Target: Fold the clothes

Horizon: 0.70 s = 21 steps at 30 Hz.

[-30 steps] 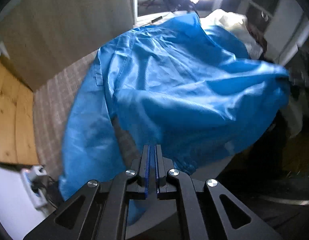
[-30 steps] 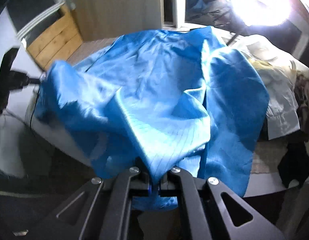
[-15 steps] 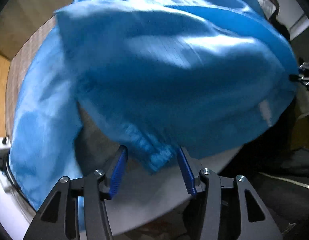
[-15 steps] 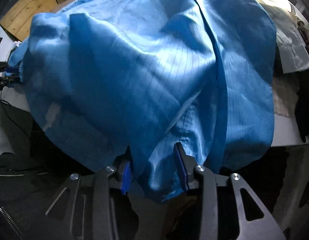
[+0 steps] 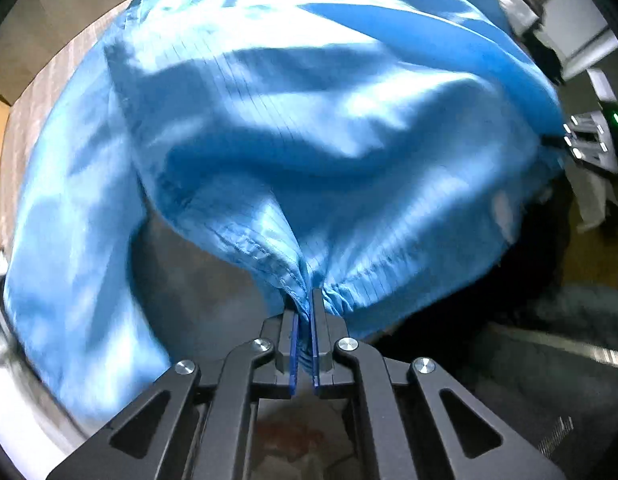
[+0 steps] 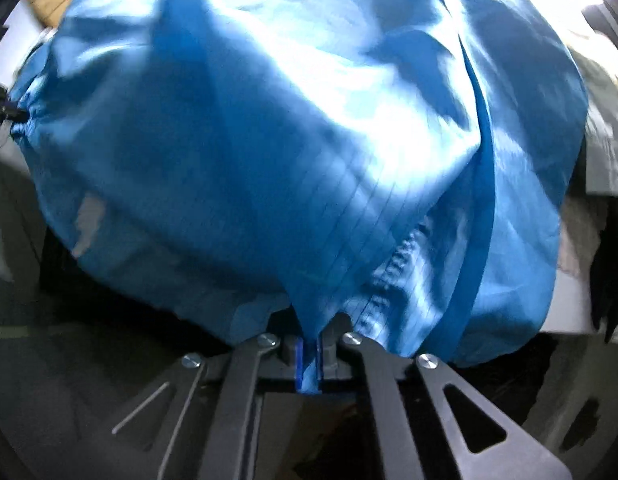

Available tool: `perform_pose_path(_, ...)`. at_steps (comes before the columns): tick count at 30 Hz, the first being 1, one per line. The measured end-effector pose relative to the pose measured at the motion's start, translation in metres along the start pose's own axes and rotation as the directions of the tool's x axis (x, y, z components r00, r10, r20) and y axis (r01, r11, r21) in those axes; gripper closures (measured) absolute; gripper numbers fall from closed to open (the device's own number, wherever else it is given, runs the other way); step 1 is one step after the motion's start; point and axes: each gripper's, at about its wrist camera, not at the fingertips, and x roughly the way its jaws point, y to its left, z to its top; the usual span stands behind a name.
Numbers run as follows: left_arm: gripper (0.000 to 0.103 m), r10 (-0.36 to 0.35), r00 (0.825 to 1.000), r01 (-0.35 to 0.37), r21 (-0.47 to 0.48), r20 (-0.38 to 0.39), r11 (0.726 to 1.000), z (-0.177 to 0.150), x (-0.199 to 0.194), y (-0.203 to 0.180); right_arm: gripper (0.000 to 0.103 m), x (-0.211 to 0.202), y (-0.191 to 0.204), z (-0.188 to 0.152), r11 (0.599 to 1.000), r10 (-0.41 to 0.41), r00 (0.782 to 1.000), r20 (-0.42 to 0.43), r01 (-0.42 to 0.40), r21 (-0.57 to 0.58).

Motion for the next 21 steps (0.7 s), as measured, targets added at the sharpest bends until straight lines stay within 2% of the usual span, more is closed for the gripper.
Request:
perform_pose_path(3,0.096,-0.064,0.995,0.065,0.014,-0.070,0.998,-0.037,-0.014,-0.013,0.098,-0.020,0.011,-0.012,0.992,0.017,0.998,-0.056,-0.024,-0.127)
perform_pose_path(4,0.092,-0.057,0.994,0.058,0.007,-0.088,0.998,-0.045,-0.014,-0.013,0.091,-0.024,0.011,-0.015,0.989,0.005,0.997,-0.076,-0.016,-0.146)
perform_pose_path(5,0.093,-0.057,0.994,0.056,-0.009,-0.095,0.998,-0.051,-0.016,-0.012,0.086,-0.026,0.009,-0.015,0.989,-0.018,0.996,-0.091,0.004,-0.150)
perform_pose_path(6,0.091,-0.072,0.993,0.069,-0.037,-0.089,0.997,-0.053,-0.018,-0.008,0.071,-0.030,0.004,-0.013,0.989,-0.048,0.995,-0.092,0.034,-0.144)
perform_pose_path(7,0.083,-0.083,0.994,0.078,-0.069,-0.071,0.995,-0.053,-0.021,-0.002,0.062,-0.034,-0.001,-0.010,0.988,-0.080,0.993,-0.085,0.068,-0.136)
perform_pose_path(8,0.072,-0.079,0.996,0.074,-0.089,-0.046,0.993,-0.050,-0.026,0.004,0.062,-0.040,-0.007,-0.004,0.989,-0.097,0.993,-0.064,0.089,-0.119)
perform_pose_path(9,0.068,-0.067,0.998,0.065,-0.095,-0.018,0.993,-0.046,-0.031,0.008,0.062,-0.046,-0.014,0.004,0.992,-0.097,0.995,-0.036,0.094,-0.089)
perform_pose_path(13,0.067,-0.010,0.996,0.019,-0.099,0.087,0.995,-0.032,-0.052,0.025,0.062,-0.065,-0.035,0.050,0.999,-0.047,0.996,0.077,0.047,0.008)
perform_pose_path(15,0.067,0.006,0.993,0.001,-0.060,0.115,0.998,-0.021,-0.057,0.023,0.062,-0.065,-0.035,0.076,0.998,-0.066,0.992,0.109,0.064,0.018)
perform_pose_path(17,0.067,0.016,0.990,-0.011,-0.036,0.140,0.999,0.002,-0.054,0.022,0.062,-0.066,-0.050,0.097,0.988,-0.156,0.978,0.136,0.155,0.023)
perform_pose_path(19,0.067,0.021,0.986,-0.015,-0.037,0.167,0.999,0.024,-0.047,0.015,0.060,-0.068,-0.076,0.122,0.969,-0.248,0.955,0.166,0.243,0.046)
perform_pose_path(20,0.067,0.021,0.983,-0.013,-0.043,0.181,0.999,0.036,-0.042,0.012,0.058,-0.069,-0.090,0.136,0.957,-0.291,0.939,0.181,0.285,0.060)
perform_pose_path(21,0.067,0.020,0.981,-0.010,-0.054,0.194,0.999,0.045,-0.038,0.010,0.052,-0.068,-0.104,0.146,0.952,-0.305,0.934,0.184,0.296,0.076)
